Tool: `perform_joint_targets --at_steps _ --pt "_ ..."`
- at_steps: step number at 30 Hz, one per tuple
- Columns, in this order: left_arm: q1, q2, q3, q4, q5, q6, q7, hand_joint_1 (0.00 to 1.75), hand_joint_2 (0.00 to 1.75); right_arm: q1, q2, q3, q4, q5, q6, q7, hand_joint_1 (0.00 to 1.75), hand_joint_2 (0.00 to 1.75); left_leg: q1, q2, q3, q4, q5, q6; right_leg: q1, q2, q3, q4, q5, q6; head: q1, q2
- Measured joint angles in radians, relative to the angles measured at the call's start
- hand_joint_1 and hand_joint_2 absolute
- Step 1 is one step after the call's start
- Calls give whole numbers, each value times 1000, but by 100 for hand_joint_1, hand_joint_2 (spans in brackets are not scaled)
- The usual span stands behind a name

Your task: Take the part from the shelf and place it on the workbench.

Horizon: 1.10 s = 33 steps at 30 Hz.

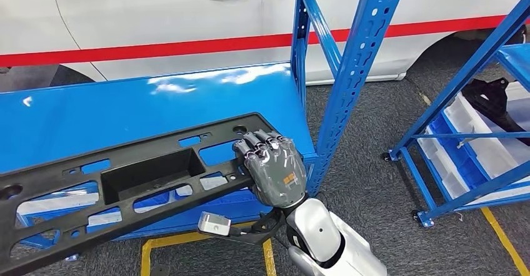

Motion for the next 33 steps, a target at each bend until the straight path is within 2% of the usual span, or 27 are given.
perform_joint_targets --at_steps 3,5,7,9,10,11,12,14,15,16,19,20,21,22,24,25,26,27,30,31,33 --pt "2 0 0 0 0 0 0 0 175 0 0 -2 0 -2 0 0 175 175 -4 -1 5 -24 10 11 1 0 -5 -4 14 20 0 0" --pt "2 0 0 0 -1 0 0 0 175 1 0 -3 0 -3 0 1 175 175 1 2 2 -35 26 24 0 1 -12 9 -2 31 1 0" --pt "0 -1 1 0 -1 0 0 0 175 1 -1 -5 0 -4 0 3 175 175 4 6 -8 -42 41 36 -1 2 -45 91 -66 38 1 0" --pt "0 -1 1 0 -2 0 0 0 175 3 -2 -5 1 -4 1 6 175 175 3 7 -25 -38 49 40 -3 2 -91 216 -135 44 1 0" --pt "0 -1 1 0 -2 0 0 0 175 5 -2 -5 1 -4 1 8 175 175 2 7 -33 -34 52 40 -4 2 -100 252 -148 46 1 0" --pt "1 -1 1 0 -2 0 0 0 175 6 -2 -6 2 -4 1 9 175 175 2 7 -41 -30 55 39 -5 2 -92 254 -143 47 1 0" --pt "1 -1 1 0 -2 0 0 0 175 6 -3 -6 2 -4 2 10 175 175 3 7 -48 -24 57 38 -7 2 -64 216 -121 47 1 0" --pt "0 -1 1 0 -2 0 0 0 175 6 -3 -6 3 -2 2 11 175 175 2 7 -60 -11 58 34 -8 1 17 85 -75 42 1 0" --pt "0 -1 1 0 -2 0 0 0 175 5 -3 -6 2 -1 2 11 175 175 1 6 -65 -6 59 30 -7 2 44 35 -61 38 1 0" --pt "0 -1 1 0 -2 0 0 0 175 6 -3 -6 2 0 2 12 175 175 -1 6 -70 -2 61 25 -4 2 56 7 -56 33 0 0" --pt "1 -1 1 0 -2 0 0 0 175 7 -2 -9 2 3 2 12 175 175 -1 6 -76 -1 69 5 -2 3 48 -1 -43 15 0 0" --pt "1 -1 1 0 -2 0 0 0 175 7 -2 -10 2 4 2 12 175 175 0 5 -82 7 59 -1 -4 2 45 -5 -36 6 0 0" --pt "0 -1 1 0 -2 0 0 0 175 7 -2 -11 2 5 2 12 175 175 1 5 -93 31 36 -6 -6 1 40 -8 -29 -2 0 0" --pt "0 -1 1 0 -2 0 0 0 175 6 -1 -11 2 5 2 12 175 175 3 4 -111 77 0 -11 -7 0 34 -10 -23 -8 0 0" --pt "1 -1 1 0 -2 0 0 0 175 7 0 -11 2 6 2 12 175 175 4 4 -158 207 -76 -18 -6 -1 18 -9 -12 -13 0 0" --pt "1 -1 1 0 -2 0 0 0 175 7 0 -11 2 6 2 12 175 175 5 4 -172 257 -98 -20 -5 -2 10 -7 -7 -13 0 0" --pt "1 -1 2 0 -2 0 0 0 175 8 0 -11 3 6 2 12 175 175 5 4 -168 272 -100 -20 -4 -2 3 -5 -3 -13 0 0" --pt "2 -1 2 0 -2 0 1 0 175 8 0 -11 3 6 2 12 175 175 5 4 -144 245 -85 -18 -4 -1 -3 -3 1 -12 0 0" --pt "0 0 2 0 -2 0 1 0 175 8 0 -12 2 6 2 12 175 175 2 3 -15 40 -13 -5 -3 0 -10 0 10 -3 0 0" --pt "-1 0 2 0 -2 0 0 0 175 8 0 -12 2 6 2 12 175 175 -1 2 8 -3 -4 -1 -2 0 -12 0 13 3 0 0" --pt "0 0 2 0 -2 0 0 0 175 8 0 -12 2 6 2 12 175 175 -6 1 14 -22 1 7 0 -1 -15 -3 24 15 0 0"
